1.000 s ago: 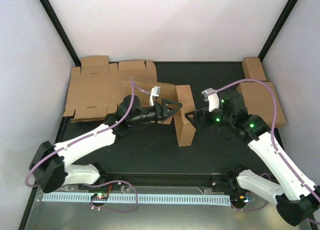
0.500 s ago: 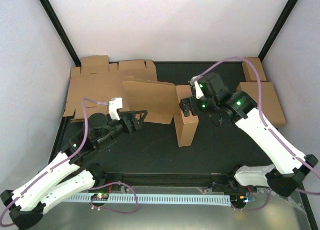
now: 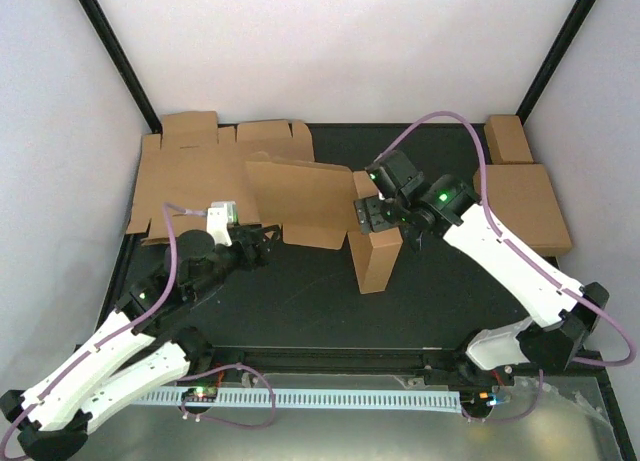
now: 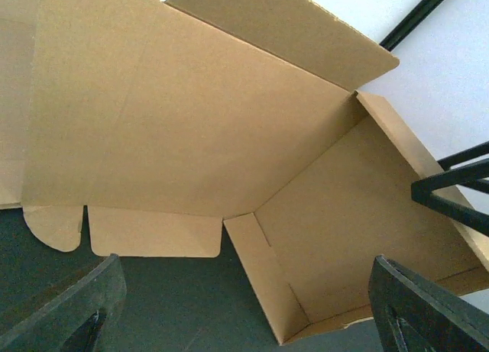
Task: Fold the paper box
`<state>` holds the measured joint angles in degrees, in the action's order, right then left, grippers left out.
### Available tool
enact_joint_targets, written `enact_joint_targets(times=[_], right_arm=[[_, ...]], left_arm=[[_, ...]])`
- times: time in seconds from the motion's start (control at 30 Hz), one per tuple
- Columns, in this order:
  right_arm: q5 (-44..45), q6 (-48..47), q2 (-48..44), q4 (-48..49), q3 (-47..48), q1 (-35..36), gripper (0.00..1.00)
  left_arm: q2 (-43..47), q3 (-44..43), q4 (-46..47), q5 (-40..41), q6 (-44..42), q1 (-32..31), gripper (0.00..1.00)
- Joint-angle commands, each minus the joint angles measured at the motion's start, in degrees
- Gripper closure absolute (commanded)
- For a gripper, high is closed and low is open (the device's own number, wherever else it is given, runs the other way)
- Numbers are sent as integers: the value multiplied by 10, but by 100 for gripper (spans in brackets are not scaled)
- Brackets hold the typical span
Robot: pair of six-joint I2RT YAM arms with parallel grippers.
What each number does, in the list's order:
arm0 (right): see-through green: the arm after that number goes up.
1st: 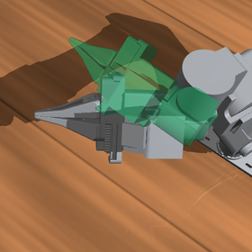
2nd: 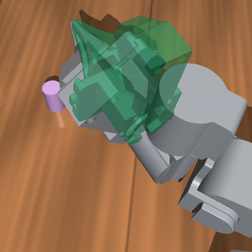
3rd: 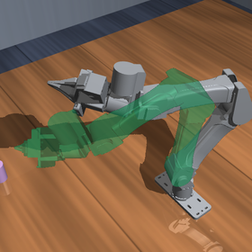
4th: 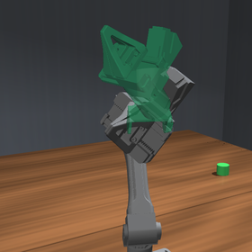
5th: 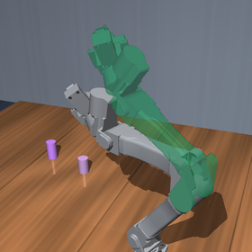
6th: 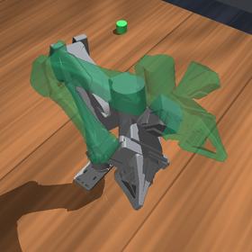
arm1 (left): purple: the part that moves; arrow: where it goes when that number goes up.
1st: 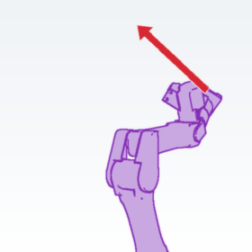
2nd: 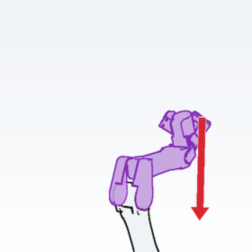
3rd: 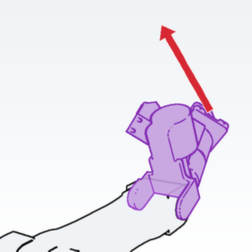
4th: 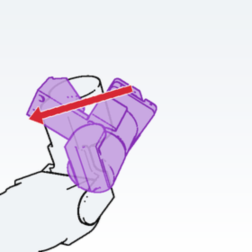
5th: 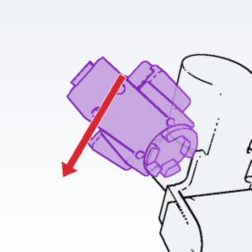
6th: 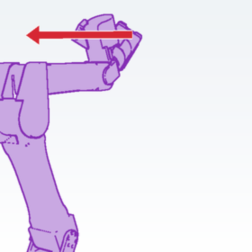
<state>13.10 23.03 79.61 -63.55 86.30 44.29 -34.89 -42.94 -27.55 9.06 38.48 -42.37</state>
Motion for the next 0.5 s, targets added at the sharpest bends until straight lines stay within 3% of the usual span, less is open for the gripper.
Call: enact_joint_targets(times=[0.0,0.13,0.3,0.47], right_arm=[[-18,2,-27,6,-8,-26,16],[-131,-32,-74,42,-62,-110,36],[-323,-54,-147,118,-153,-283,39],[-536,0,-198,264,-318,-436,43]], left_arm=[[-5,-27,-4,12,-20,4,10],[-15,-36,-2,2,-27,8,10],[-28,-57,-9,-13,-27,13,10],[-28,-73,-14,-17,-31,17,10]])
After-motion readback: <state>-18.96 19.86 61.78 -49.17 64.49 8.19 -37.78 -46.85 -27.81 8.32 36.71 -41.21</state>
